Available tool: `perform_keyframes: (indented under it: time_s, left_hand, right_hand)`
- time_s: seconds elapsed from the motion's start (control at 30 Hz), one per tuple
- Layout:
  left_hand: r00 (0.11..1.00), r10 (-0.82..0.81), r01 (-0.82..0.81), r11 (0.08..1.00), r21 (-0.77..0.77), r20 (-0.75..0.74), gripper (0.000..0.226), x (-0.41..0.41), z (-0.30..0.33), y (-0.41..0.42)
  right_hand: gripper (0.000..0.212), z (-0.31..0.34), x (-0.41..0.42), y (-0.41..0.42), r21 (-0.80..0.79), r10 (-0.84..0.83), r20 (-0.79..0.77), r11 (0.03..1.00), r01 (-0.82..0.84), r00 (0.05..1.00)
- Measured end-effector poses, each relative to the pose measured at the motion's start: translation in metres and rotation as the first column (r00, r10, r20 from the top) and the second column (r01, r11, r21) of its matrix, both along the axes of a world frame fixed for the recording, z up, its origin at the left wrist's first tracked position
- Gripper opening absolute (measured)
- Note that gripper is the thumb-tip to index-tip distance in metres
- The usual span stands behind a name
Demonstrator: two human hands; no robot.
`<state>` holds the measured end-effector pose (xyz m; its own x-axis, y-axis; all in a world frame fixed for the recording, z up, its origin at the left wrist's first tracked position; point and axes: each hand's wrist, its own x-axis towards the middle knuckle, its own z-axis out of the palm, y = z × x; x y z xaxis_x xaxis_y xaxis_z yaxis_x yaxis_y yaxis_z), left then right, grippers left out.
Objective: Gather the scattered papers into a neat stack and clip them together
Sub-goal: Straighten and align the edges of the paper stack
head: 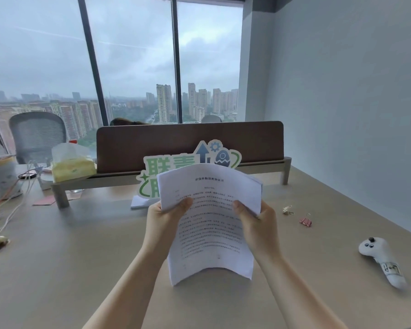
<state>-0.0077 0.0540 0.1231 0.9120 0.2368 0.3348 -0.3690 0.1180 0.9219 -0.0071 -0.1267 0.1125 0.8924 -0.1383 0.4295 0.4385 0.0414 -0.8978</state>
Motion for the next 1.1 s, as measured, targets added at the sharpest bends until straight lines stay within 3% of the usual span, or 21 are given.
perform_keyframes:
  time_s: [0.17, 0.33, 0.5, 0.6, 0.7, 0.8, 0.87, 0.97, 1.03, 1.1]
  left_hand:
    - [0.999, -0.039, 0.039, 0.999, -0.001, 0.010, 0.011, 0.007, 0.009, 0.009]
    - [0.987, -0.075, 0.081, 0.996, 0.036, -0.145, 0.013, 0.007, -0.030, 0.015]
    - [0.993, -0.087, 0.089, 0.996, 0.017, -0.076, 0.016, 0.008, -0.023, 0.015]
    - [0.984, -0.119, 0.123, 0.992, 0.025, -0.132, 0.015, 0.007, -0.032, 0.018]
    - [0.969, -0.138, 0.143, 0.990, 0.011, -0.206, 0.021, 0.005, -0.046, 0.019]
    - [0.973, -0.145, 0.147, 0.989, -0.006, -0.177, 0.038, 0.005, -0.044, 0.021]
    - [0.985, -0.110, 0.110, 0.994, -0.006, -0.130, 0.040, 0.005, -0.036, 0.023]
    - [1.000, -0.008, 0.009, 1.000, 0.013, -0.025, 0.026, 0.007, -0.017, 0.023]
    - [0.996, 0.026, -0.027, 1.000, 0.010, 0.086, 0.042, 0.008, -0.004, 0.024]
    - [0.977, 0.071, -0.079, 0.996, 0.034, 0.199, 0.061, 0.006, 0.007, 0.025]
  right_hand:
    - [0.016, 0.016, 0.006, -0.012, 0.004, 0.075, 0.013, 0.997, -0.075, 0.997]
    - [0.021, -0.010, 0.011, -0.015, -0.050, 0.075, -0.157, 0.995, -0.084, 0.985]
    - [0.024, -0.001, 0.014, -0.019, -0.040, 0.106, -0.095, 0.993, -0.110, 0.990]
    - [0.025, -0.009, 0.011, -0.019, -0.039, 0.162, -0.128, 0.985, -0.168, 0.979]
    - [0.023, -0.023, 0.009, -0.017, -0.014, 0.174, -0.157, 0.984, -0.178, 0.972]
    - [0.023, -0.024, 0.009, -0.018, 0.011, 0.164, -0.159, 0.986, -0.164, 0.974]
    - [0.031, -0.018, 0.010, -0.020, -0.009, 0.128, -0.107, 0.991, -0.130, 0.986]
    - [0.066, -0.005, 0.010, -0.023, -0.040, 0.006, 0.055, 0.999, -0.003, 0.998]
    - [0.078, 0.008, 0.011, -0.025, -0.123, -0.102, 0.162, 0.985, 0.123, 0.982]
    - [0.074, 0.019, 0.013, -0.026, -0.246, -0.161, 0.265, 0.942, 0.228, 0.951]
